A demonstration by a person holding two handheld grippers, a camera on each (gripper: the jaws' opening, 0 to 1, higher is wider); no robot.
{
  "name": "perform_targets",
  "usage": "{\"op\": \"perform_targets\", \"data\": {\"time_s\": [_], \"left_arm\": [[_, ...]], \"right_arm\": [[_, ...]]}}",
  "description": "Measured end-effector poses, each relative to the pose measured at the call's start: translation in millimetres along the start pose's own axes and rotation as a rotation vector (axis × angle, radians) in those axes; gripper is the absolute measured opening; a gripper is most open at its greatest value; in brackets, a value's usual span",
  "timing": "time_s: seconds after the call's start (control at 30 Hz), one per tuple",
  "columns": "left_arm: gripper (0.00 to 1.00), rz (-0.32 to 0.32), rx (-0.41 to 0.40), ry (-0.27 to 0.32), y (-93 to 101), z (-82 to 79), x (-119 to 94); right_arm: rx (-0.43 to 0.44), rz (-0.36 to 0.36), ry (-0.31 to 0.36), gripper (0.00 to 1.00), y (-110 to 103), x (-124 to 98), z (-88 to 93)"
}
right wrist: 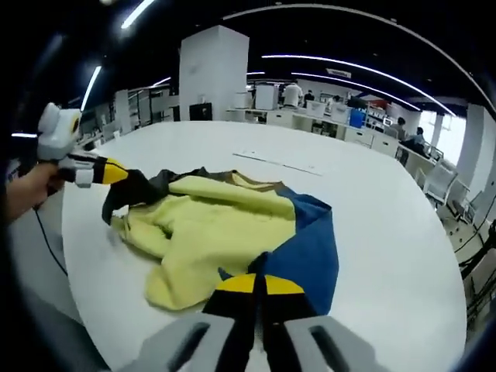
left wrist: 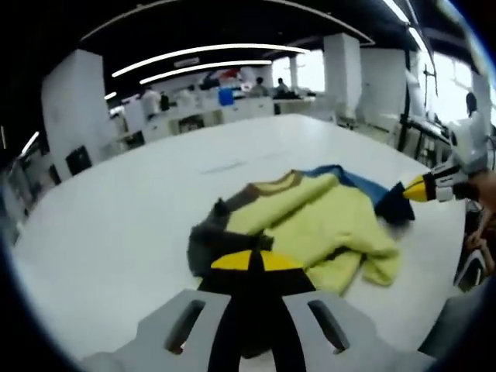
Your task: Fold the garment on the visible template until the final outline fits inside the template.
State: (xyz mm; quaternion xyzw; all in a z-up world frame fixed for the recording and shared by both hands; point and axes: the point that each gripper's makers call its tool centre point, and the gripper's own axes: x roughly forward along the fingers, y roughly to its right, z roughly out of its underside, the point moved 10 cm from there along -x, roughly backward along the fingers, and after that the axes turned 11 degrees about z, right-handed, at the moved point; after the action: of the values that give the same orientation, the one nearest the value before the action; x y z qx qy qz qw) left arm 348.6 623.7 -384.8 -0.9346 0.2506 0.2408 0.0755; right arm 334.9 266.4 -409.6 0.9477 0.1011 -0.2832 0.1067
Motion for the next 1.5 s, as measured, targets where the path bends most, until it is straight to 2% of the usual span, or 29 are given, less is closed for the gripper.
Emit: {"op": "perform_targets", "data": {"time_s": [0.07,0.13,0.27,0.4,0.5,0.7,0.83,1.13,1.23,1.5], "left_arm": [[0.0,-0.03,0.012,0.019,-10.4,-2.1,-5.0],[0.0,-0.061,-0.01,0.03,-23.2,-3.3,-11.3],[0.0,-0.127,0.006,0.019,-47.1,-3.0,-19.8],[0.0,-0.163,-0.034,0.025,-66.7,0.5,-24.7],[0.0,-0.205,-0.033,0.016,-80.5,2.1,-26.9],[0.0,-0.346,-0.085,0.012,-112.3,6.3,-37.2],[0.0,-0.402,-0.12,0.013,-126.6,10.4,-44.4],[0.0,-0.452,-0.202,-0.023,-136.8,26.8,-49.2],[0.0,-0.458,-0.201,-0.043,-140.2,32.1,-47.9],[0.0,-0.461,-0.279,-0.073,-152.0,44.2,-45.0]], "right_arm": [[-0.004,0.026,0.008,0.0,10.2,1.1,-3.2],[-0.001,0.047,0.005,0.0,20.9,2.4,-5.6],[-0.022,0.106,-0.008,0.0,39.7,5.0,-6.6],[-0.042,0.175,-0.027,0.0,60.9,8.2,-6.8],[0.027,0.221,-0.023,0.0,75.1,8.9,-8.0],[0.024,0.317,-0.064,0.0,106.1,11.3,-4.7],[0.004,0.375,-0.104,0.0,122.4,11.9,-0.1],[-0.028,0.413,-0.163,0.0,139.9,15.5,6.7],[-0.034,0.421,-0.181,0.0,144.4,15.5,9.8],[-0.01,0.435,-0.207,0.0,162.1,20.6,13.9]]}}
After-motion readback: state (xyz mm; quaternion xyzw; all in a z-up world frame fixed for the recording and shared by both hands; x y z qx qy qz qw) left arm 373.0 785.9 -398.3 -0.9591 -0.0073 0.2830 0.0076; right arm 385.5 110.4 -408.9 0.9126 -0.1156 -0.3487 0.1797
